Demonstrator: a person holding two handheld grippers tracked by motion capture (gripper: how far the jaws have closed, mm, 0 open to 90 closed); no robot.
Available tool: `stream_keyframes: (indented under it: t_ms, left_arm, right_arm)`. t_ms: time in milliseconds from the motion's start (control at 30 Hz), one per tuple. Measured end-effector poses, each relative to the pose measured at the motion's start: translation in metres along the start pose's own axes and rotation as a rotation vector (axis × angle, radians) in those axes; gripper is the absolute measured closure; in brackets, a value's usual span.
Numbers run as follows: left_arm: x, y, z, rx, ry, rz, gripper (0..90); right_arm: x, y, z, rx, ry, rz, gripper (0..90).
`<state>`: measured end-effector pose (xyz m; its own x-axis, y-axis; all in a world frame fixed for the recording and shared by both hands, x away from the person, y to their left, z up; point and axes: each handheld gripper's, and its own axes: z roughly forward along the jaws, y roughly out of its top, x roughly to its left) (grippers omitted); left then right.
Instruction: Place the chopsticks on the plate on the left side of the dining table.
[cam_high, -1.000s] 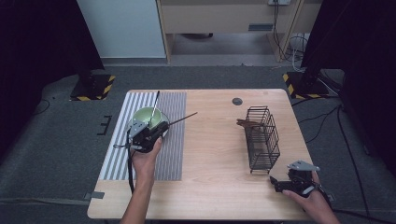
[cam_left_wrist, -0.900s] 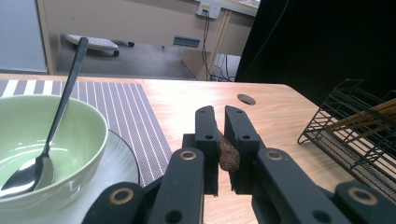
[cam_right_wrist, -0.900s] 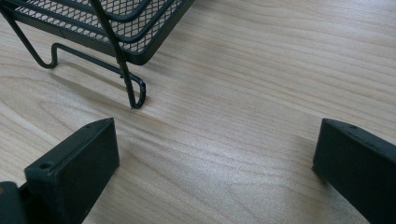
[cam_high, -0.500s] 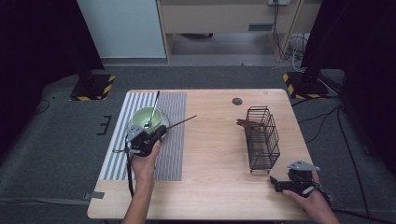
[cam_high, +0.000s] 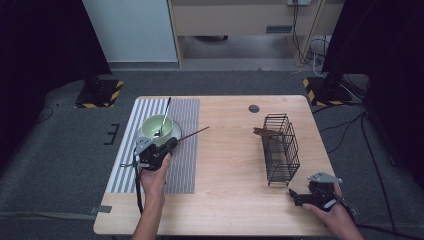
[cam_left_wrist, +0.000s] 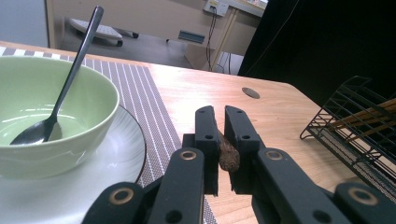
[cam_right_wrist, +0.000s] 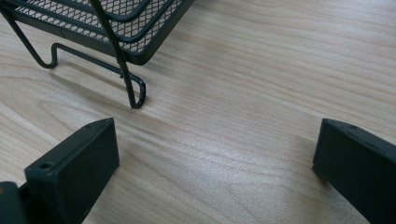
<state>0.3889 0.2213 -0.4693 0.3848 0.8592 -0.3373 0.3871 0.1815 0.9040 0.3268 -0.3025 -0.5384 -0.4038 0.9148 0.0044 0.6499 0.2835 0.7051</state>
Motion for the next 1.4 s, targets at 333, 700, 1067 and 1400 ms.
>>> stream_keyframes:
  t_ms: [333,700,1067,1400]
  left_arm:
    - [0.006,-0.005,-0.004,0.008,0.014,-0.006,84.2]
    - [0.016,-0.006,-0.016,-0.007,0.043,-0.023,84.2]
    - [0.023,-0.004,-0.023,-0.025,0.065,-0.029,84.2]
    - [0.032,-0.001,-0.034,-0.043,0.087,-0.028,84.2]
  right_arm:
    - [0.000,0.000,0.000,0.000,0.000,0.000,0.4]
    - [0.000,0.000,0.000,0.000,0.000,0.000,0.4]
    - [0.000,0.000,0.000,0.000,-0.001,0.000,0.4]
    - [0.000,0.000,0.000,0.000,0.000,0.000,0.4]
